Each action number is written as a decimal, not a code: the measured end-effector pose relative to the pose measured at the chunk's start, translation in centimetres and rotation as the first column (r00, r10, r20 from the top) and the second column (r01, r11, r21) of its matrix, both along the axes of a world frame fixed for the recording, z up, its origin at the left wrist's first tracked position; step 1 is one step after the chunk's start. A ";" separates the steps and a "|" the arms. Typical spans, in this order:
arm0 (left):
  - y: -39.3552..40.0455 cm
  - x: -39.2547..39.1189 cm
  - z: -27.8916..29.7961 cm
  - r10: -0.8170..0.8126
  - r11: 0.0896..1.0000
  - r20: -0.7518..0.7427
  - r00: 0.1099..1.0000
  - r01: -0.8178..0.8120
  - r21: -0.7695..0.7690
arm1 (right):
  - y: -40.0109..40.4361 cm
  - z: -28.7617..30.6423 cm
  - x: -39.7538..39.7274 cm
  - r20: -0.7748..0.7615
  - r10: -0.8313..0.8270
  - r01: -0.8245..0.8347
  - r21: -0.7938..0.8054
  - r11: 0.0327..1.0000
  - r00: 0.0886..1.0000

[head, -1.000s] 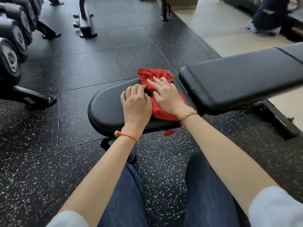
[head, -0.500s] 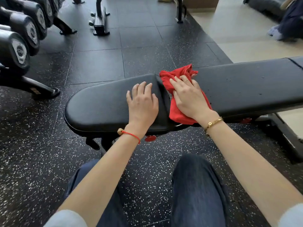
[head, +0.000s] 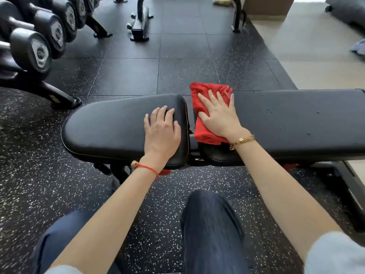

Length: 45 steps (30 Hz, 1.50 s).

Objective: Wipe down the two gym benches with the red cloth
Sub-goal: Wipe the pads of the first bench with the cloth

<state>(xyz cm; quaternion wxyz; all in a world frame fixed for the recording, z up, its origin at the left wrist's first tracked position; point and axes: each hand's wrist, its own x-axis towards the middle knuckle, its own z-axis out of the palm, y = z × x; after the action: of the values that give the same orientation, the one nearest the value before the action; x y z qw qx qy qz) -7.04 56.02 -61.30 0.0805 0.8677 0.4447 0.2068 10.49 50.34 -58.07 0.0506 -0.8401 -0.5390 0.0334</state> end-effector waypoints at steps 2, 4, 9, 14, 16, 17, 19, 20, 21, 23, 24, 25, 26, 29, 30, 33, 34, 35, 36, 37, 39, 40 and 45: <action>-0.1 0.1 0.0 0.004 1.000 -0.003 1.000 -0.004 0.006 | -1.9 -0.4 -0.3 0.019 0.031 -0.032 0.026 0.999 0.999; -0.1 0.1 0.0 0.005 1.000 -0.006 1.000 -0.004 0.011 | -4.0 -0.6 0.4 0.016 0.043 -0.044 0.028 0.999 0.999; -0.3 0.2 0.0 0.019 0.999 -0.001 1.000 -0.019 0.032 | -3.4 0.2 4.1 0.017 0.004 -0.003 -0.034 0.999 1.000; -0.5 0.3 0.4 0.037 0.999 0.019 0.999 -0.038 0.039 | -0.2 0.4 2.6 0.015 0.140 -0.140 -0.006 0.990 0.990; -0.6 0.3 0.6 0.035 0.999 0.029 0.999 -0.035 0.030 | -1.4 -0.1 1.7 -0.059 0.201 -0.200 0.026 0.979 0.978; -0.6 0.3 0.6 0.033 0.999 0.033 0.999 -0.034 0.025 | -2.3 -0.4 1.6 -0.076 0.217 -0.215 0.041 0.976 0.973; -0.6 0.2 0.6 0.032 0.999 0.030 0.999 -0.033 0.017 | -4.0 -0.7 2.4 -0.086 0.221 -0.217 0.057 0.975 0.971; -0.7 0.2 0.6 0.031 0.999 0.025 0.999 -0.031 0.013 | -4.6 -0.8 3.0 -0.092 0.208 -0.203 0.057 0.977 0.974; -0.6 0.2 0.6 0.030 0.999 0.022 0.999 -0.031 0.009 | -4.9 -0.7 3.8 -0.099 0.186 -0.182 0.055 0.982 0.977; -0.7 0.2 0.7 0.032 0.999 0.014 0.999 -0.032 0.008 | -4.6 -0.4 5.2 -0.112 0.129 -0.125 0.043 0.991 0.985; -0.7 0.2 0.7 0.033 0.999 0.014 0.999 -0.034 0.008 | -3.9 -0.2 5.7 -0.112 0.102 -0.099 0.031 0.995 0.988; -0.7 0.3 0.7 0.035 0.999 0.016 0.999 -0.035 0.008 | -3.1 0.0 6.0 -0.108 0.084 -0.082 0.018 0.996 0.991; -0.7 0.3 0.7 0.036 0.999 0.020 0.999 -0.036 0.008 | -2.2 0.1 5.9 -0.104 0.084 -0.083 0.009 0.996 0.991; -0.7 0.3 0.8 0.039 0.999 0.028 0.999 -0.040 0.013 | -0.1 0.1 4.4 -0.110 0.169 -0.169 0.014 0.986 0.979; -0.8 0.3 0.8 0.040 0.999 0.029 0.999 -0.040 0.014 | 0.1 0.0 3.7 -0.109 0.213 -0.212 0.016 0.977 0.971; -0.7 0.2 0.9 0.024 1.000 0.038 0.999 -0.025 0.014 | -1.4 -0.7 1.8 -0.094 0.316 -0.316 0.018 0.949 0.944; -0.7 0.2 0.8 0.018 1.000 0.040 0.999 -0.018 0.009 | -2.4 -0.8 1.6 -0.093 0.333 -0.332 0.028 0.943 0.938; -0.7 0.1 0.8 0.013 1.000 0.036 0.999 -0.013 0.004 | -3.6 -0.9 1.6 -0.095 0.340 -0.337 0.046 0.940 0.936; -0.7 0.1 0.9 0.010 1.000 0.028 1.000 -0.010 0.001 | -4.7 -1.0 1.9 -0.095 0.334 -0.329 0.065 0.942 0.938; -0.7 0.0 0.9 0.006 1.000 0.020 1.000 -0.006 0.000 | -5.7 -1.1 2.4 -0.094 0.313 -0.307 0.079 0.949 0.945; -0.7 0.0 1.0 0.003 1.000 0.016 1.000 -0.003 0.000 | -7.1 -1.0 3.8 -0.091 0.229 -0.223 0.076 0.972 0.969; -0.7 0.1 1.1 0.003 1.000 0.017 1.000 -0.003 -0.001 | -7.2 -1.0 4.6 -0.088 0.176 -0.170 0.064 0.983 0.980; -0.8 0.3 0.9 0.018 1.000 0.026 1.000 -0.018 0.013 | -2.4 -0.3 6.1 -0.109 0.046 -0.045 0.014 0.999 0.993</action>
<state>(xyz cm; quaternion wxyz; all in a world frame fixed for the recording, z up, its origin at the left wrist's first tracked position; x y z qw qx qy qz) -6.79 55.21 -60.40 0.0784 0.8615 0.4500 0.2218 16.59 47.98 -58.32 0.0840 -0.8243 -0.5545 0.0772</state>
